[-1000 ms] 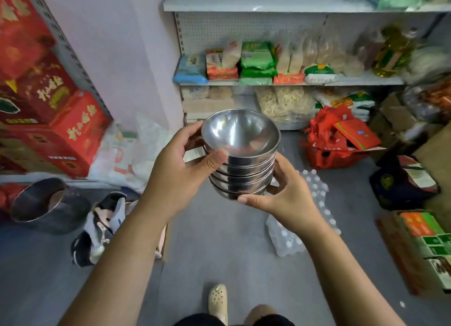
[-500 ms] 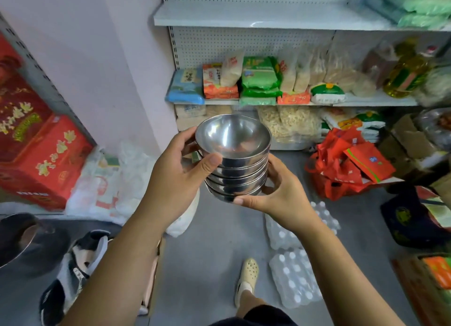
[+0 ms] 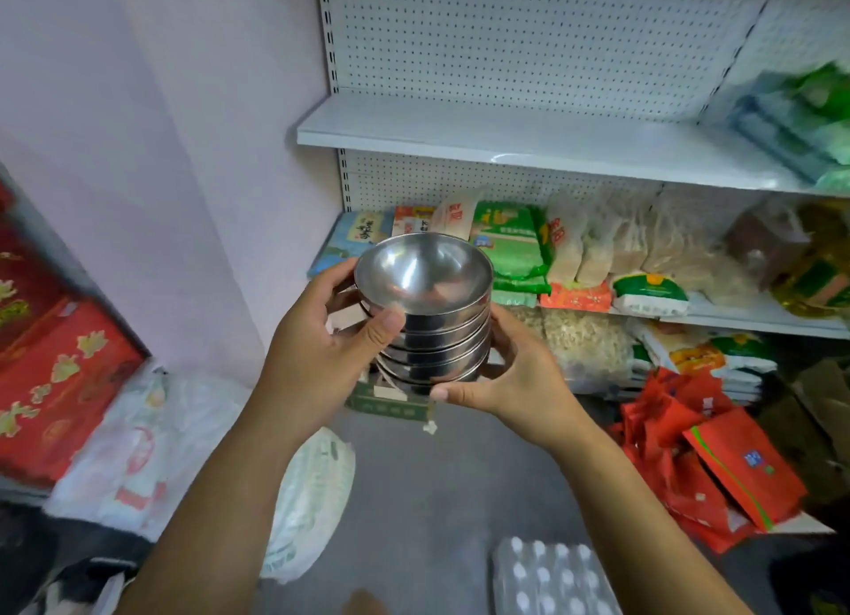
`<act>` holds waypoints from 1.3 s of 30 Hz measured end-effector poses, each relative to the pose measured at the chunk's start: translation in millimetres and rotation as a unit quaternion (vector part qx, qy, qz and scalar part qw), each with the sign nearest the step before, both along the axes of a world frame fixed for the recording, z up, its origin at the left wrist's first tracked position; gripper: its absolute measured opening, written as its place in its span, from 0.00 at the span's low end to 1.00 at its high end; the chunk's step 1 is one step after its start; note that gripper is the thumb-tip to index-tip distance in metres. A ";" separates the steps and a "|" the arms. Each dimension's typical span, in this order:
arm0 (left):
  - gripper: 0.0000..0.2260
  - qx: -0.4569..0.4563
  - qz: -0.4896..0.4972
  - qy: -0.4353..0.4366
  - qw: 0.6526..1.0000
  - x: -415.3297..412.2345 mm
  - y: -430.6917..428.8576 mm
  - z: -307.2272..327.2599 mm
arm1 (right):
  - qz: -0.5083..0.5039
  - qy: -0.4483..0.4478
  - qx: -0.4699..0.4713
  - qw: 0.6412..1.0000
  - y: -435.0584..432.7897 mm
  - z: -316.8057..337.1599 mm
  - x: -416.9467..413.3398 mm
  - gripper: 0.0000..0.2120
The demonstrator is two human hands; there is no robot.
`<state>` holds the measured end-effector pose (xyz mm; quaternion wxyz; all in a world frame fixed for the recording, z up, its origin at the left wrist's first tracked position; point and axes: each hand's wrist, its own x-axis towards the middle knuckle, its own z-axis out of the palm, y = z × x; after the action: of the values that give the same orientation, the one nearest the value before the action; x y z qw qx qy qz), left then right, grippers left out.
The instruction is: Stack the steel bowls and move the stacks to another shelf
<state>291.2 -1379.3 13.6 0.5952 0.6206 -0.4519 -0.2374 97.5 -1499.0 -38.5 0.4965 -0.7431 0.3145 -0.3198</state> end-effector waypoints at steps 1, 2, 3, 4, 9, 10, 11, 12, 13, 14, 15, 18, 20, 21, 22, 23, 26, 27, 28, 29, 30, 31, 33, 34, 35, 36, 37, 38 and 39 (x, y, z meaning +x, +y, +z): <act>0.34 0.003 0.001 0.006 1.000 7.6 -11.4 -0.5 | 0.006 0.000 0.004 1.000 -13.7 -1.6 7.6 0.45; 0.35 0.006 0.002 0.013 1.000 15.6 -23.6 -1.2 | 0.010 0.001 0.009 1.000 -27.5 -3.3 15.7 0.45; 0.34 0.006 0.004 0.017 1.000 23.7 -36.1 -2.2 | 0.011 0.002 0.015 1.000 -41.4 -5.1 24.4 0.46; 0.34 0.004 0.007 0.020 1.000 31.8 -49.0 -3.4 | 0.011 0.001 0.021 1.000 -55.3 -6.6 33.6 0.47; 0.34 0.006 0.004 0.007 1.000 82.5 -123.7 -6.0 | 0.002 -0.008 0.007 1.000 -123.3 -6.8 83.2 0.46; 0.34 0.006 0.000 0.002 1.000 94.8 -140.8 -3.5 | -0.005 -0.012 0.004 1.000 -137.9 -4.7 94.0 0.45; 0.33 0.006 -0.005 -0.004 1.000 107.3 -158.4 0.4 | -0.012 -0.017 0.004 1.000 -153.4 -1.9 105.1 0.43; 0.33 0.005 -0.011 -0.011 1.000 120.1 -176.2 5.2 | -0.019 -0.023 0.002 1.000 -169.4 1.4 116.6 0.43; 0.33 0.003 -0.019 -0.017 1.000 133.3 -193.9 10.2 | -0.024 -0.027 -0.001 0.999 -185.7 5.0 128.8 0.43; 0.33 0.001 -0.028 -0.020 0.999 146.7 -211.4 15.4 | -0.026 -0.032 -0.002 0.999 -202.4 8.2 141.3 0.43; 0.33 -0.001 -0.036 -0.021 0.999 160.1 -228.5 20.0 | -0.028 -0.037 -0.001 0.999 -218.1 11.1 153.9 0.43; 0.33 -0.006 -0.055 -0.026 0.998 198.3 -273.7 31.8 | -0.030 -0.057 0.003 0.998 -259.8 16.8 189.7 0.41; 0.33 -0.004 -0.057 -0.034 0.998 219.8 -300.2 36.3 | -0.033 -0.057 0.002 0.998 -284.6 16.6 210.1 0.41; 0.34 -0.001 -0.056 -0.037 0.998 228.5 -312.8 37.1 | -0.035 -0.055 0.004 0.998 -296.7 16.0 218.0 0.42; 0.34 0.001 -0.055 -0.038 0.998 236.0 -324.5 37.2 | -0.035 -0.053 0.005 0.998 -309.0 15.0 224.6 0.43; 0.34 0.002 -0.053 -0.036 0.998 242.7 -336.2 36.3 | -0.034 -0.051 0.003 0.998 -321.9 14.0 230.6 0.43; 0.32 -0.001 -0.039 -0.025 0.999 257.0 -372.4 33.5 | -0.027 -0.042 -0.007 0.999 -361.4 14.8 248.1 0.47; 0.32 -0.003 -0.032 -0.026 0.999 261.2 -384.9 33.0 | -0.026 -0.040 -0.011 0.999 -375.5 15.4 254.3 0.48; 0.32 -0.005 -0.025 -0.027 0.999 265.6 -397.8 32.4 | -0.024 -0.038 -0.017 0.999 -390.5 15.9 260.9 0.48; 0.32 -0.008 -0.016 -0.024 1.000 270.3 -410.9 31.9 | -0.020 -0.035 -0.022 0.999 -405.7 16.7 267.6 0.47; 0.33 -0.012 -0.008 -0.023 1.000 274.9 -423.5 31.5 | -0.015 -0.033 -0.026 0.999 -420.6 16.9 274.4 0.47; 0.33 -0.016 -0.001 -0.023 1.000 280.1 -436.0 31.1 | -0.009 -0.032 -0.030 0.999 -435.1 17.4 281.4 0.47; 0.33 -0.021 0.016 -0.029 0.999 289.0 -460.4 32.8 | 0.008 -0.030 -0.026 0.999 -465.8 19.0 295.5 0.47; 0.32 -0.024 0.024 -0.033 0.999 293.8 -472.3 34.6 | 0.020 -0.027 -0.024 0.999 -481.9 20.7 303.0 0.47; 0.32 -0.028 0.033 -0.037 0.998 298.5 -484.2 36.6 | 0.034 -0.023 -0.026 0.999 -498.3 22.9 311.0 0.46; 0.31 -0.030 0.043 -0.037 0.998 303.2 -496.0 38.2 | 0.046 -0.019 -0.029 0.998 -514.6 25.1 319.3 0.46; 0.31 -0.030 0.052 -0.035 0.998 308.1 -507.6 39.1 | 0.057 -0.017 -0.031 0.998 -530.2 27.0 327.1 0.46; 0.30 -0.032 0.060 -0.033 0.997 313.2 -519.0 38.9 | 0.065 -0.017 -0.029 0.997 -544.8 28.4 334.8 0.47; 0.29 -0.035 0.066 -0.031 0.997 317.9 -530.0 38.2 | 0.074 -0.017 -0.027 0.997 -558.3 29.1 341.7 0.48</act>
<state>609.1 -1909.3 51.8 0.6165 0.6353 -0.4357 -0.1624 439.2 -2057.3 -9.4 0.5039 -0.7719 0.2417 -0.3031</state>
